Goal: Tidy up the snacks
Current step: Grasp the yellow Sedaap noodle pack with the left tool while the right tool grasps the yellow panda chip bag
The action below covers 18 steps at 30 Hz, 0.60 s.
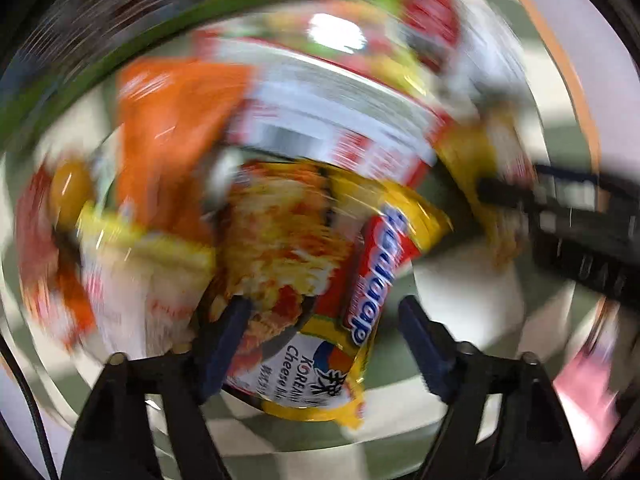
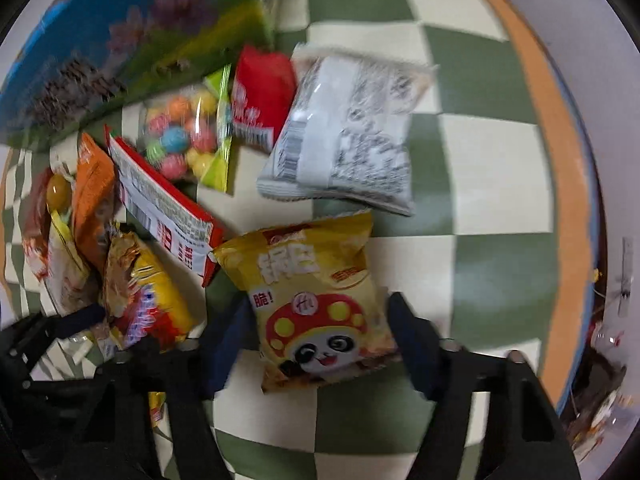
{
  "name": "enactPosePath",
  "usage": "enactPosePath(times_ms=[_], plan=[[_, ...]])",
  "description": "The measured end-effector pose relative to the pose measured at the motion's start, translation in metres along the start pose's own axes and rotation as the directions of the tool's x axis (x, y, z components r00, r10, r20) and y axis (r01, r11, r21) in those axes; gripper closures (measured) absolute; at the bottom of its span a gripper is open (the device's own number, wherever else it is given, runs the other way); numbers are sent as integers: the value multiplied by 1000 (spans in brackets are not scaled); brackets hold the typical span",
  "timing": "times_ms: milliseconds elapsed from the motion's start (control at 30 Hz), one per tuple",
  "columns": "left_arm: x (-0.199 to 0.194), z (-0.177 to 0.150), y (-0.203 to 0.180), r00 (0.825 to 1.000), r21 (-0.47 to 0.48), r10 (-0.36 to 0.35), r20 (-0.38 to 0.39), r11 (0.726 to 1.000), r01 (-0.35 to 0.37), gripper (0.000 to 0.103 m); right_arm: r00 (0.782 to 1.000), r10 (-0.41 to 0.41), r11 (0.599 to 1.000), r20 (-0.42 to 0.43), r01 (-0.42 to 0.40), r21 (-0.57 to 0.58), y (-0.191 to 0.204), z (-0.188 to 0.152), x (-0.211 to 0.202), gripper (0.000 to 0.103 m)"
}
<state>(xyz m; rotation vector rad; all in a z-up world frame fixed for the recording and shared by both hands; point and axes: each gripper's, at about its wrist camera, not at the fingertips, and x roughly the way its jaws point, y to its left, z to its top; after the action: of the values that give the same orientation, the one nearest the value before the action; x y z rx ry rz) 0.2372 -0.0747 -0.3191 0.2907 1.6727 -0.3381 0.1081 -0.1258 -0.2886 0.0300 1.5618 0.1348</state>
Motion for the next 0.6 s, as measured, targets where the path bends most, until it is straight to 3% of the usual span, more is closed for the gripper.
enactPosePath(times_ms=[100, 167, 233, 267, 333, 400, 433, 467, 533, 600], plan=[[8, 0, -12, 995, 157, 98, -36, 983, -91, 21, 1000, -9, 1000, -21, 9, -13, -7, -8, -2, 43], [10, -1, -6, 991, 114, 128, -38, 986, -123, 22, 997, -17, 1000, -70, 18, 16, -18, -18, -3, 43], [3, 0, 7, 994, -61, 99, -35, 993, -101, 28, 995, 18, 998, -98, -13, 54, -31, -27, -5, 43], [5, 1, 7, 996, -131, 76, -41, 988, -81, 31, 993, 36, 997, -109, -28, 76, -37, -31, -7, 43], [-5, -3, 21, 998, -319, -57, -25, 947, 46, 31, 989, 82, 990, -122, -67, 127, -51, -37, -12, 43], [-9, -4, 26, 982, -378, -187, -20, 911, 166, 29, 981, 143, 976, -132, -118, 182, -63, -37, -14, 43], [-12, -3, 24, 970, -368, -242, -23, 904, 217, 28, 972, 191, 964, -140, -159, 212, -70, -36, -15, 43], [-13, -4, 23, 969, -350, -246, -22, 910, 223, 28, 966, 213, 959, -145, -179, 220, -75, -36, -15, 43], [-19, -1, 19, 987, -250, -163, -14, 956, 154, 28, 961, 233, 955, -147, -198, 220, -82, -36, -15, 42], [-25, -1, 13, 999, -128, 32, 3, 991, -31, 28, 962, 228, 961, -149, -197, 195, -85, -36, -17, 40]])
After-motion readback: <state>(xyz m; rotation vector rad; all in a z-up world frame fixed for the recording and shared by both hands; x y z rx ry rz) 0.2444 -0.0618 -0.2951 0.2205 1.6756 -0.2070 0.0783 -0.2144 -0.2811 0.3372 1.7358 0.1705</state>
